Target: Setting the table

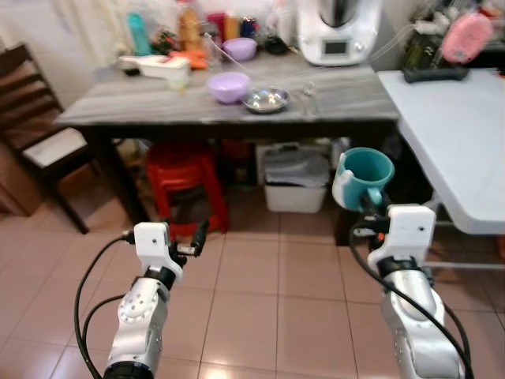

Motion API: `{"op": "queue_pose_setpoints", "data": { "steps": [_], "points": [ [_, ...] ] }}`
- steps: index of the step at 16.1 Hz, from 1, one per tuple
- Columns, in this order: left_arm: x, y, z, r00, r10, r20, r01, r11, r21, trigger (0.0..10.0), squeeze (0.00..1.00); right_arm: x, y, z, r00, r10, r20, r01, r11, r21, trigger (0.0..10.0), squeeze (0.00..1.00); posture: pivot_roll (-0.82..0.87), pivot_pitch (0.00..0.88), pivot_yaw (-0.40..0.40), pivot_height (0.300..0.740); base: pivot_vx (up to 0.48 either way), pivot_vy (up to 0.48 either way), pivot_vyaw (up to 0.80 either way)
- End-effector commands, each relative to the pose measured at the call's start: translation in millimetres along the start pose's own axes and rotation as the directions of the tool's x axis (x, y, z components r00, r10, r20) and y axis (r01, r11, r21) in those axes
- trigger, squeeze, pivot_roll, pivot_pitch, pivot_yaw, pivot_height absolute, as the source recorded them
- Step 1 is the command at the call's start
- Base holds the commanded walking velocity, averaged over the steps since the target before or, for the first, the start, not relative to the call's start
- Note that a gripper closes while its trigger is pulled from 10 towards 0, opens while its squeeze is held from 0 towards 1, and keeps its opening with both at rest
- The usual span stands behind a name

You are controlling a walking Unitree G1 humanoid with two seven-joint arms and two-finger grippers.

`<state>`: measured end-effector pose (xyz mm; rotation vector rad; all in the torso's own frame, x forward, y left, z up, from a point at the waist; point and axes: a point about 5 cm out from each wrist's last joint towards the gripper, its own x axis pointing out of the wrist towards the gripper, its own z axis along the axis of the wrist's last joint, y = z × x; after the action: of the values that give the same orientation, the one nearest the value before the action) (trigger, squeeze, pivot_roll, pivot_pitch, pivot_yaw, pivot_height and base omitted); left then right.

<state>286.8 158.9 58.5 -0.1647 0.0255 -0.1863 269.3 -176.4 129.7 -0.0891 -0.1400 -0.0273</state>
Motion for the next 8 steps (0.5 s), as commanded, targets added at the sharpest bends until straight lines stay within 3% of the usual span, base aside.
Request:
{"op": "queue_pose_setpoints", "data": {
  "steps": [1,8],
  "points": [
    [6.8,-4.8,10.5,0.999,-0.034,0.035,0.034,0.999,0.011,10.0,0.0,2.2,-6.5,7.6,0.999,-0.016,0.033,0.016,1.0,-0.011,10.0,0.0,-0.11,0.0,0.107,0.74,0.364,0.0,0.0],
    [7.5,-6.5,11.7,0.998,-0.046,0.035,0.046,0.999,0.004,10.0,0.0,1.5,-8.6,10.2,0.999,-0.023,0.041,0.024,0.999,-0.021,10.0,0.0,-0.12,0.0,0.105,0.74,0.368,0.0,0.0]
  ]
}}
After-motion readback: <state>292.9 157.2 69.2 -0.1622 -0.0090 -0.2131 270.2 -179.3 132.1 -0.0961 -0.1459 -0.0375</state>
